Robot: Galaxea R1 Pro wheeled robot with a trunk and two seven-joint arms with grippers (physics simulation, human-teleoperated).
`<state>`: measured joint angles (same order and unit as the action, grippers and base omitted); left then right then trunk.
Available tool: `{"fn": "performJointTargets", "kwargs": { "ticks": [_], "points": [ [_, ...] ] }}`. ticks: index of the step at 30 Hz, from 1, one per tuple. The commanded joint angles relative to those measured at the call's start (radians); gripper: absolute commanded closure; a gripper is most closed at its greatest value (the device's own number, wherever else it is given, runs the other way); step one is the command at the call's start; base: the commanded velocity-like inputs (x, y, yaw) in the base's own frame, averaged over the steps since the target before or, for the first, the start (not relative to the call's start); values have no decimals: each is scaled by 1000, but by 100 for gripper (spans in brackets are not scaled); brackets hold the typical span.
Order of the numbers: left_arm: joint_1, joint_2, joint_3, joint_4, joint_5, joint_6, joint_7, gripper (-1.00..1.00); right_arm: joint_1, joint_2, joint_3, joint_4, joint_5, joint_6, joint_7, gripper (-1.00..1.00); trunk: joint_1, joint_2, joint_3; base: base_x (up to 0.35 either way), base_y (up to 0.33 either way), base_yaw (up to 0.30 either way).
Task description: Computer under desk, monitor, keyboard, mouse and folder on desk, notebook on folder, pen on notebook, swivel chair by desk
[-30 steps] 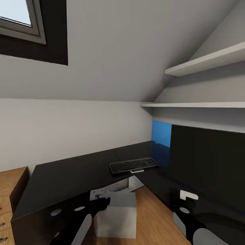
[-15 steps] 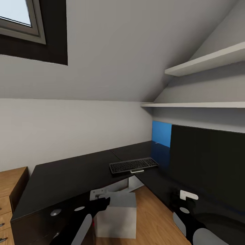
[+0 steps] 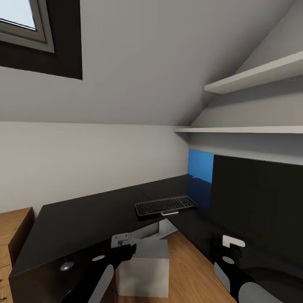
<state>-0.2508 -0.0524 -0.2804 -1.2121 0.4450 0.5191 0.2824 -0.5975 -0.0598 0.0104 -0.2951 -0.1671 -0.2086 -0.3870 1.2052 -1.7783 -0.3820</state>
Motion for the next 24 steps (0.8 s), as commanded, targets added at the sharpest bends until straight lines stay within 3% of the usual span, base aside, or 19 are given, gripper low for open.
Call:
{"fn": "performJointTargets", "kwargs": {
  "ticks": [1, 24],
  "points": [
    [-1, 0, -2, -1, 11, 2, 9, -100, -1, 0, 1, 1, -9, -6, 0, -100, 0, -1, -1, 7, 0, 0],
    [-1, 0, -1, -1, 9, 2, 9, -100, -1, 0, 1, 2, -11, 5, 1, -100, 0, -1, -1, 1, 0, 0]
  ]
}}
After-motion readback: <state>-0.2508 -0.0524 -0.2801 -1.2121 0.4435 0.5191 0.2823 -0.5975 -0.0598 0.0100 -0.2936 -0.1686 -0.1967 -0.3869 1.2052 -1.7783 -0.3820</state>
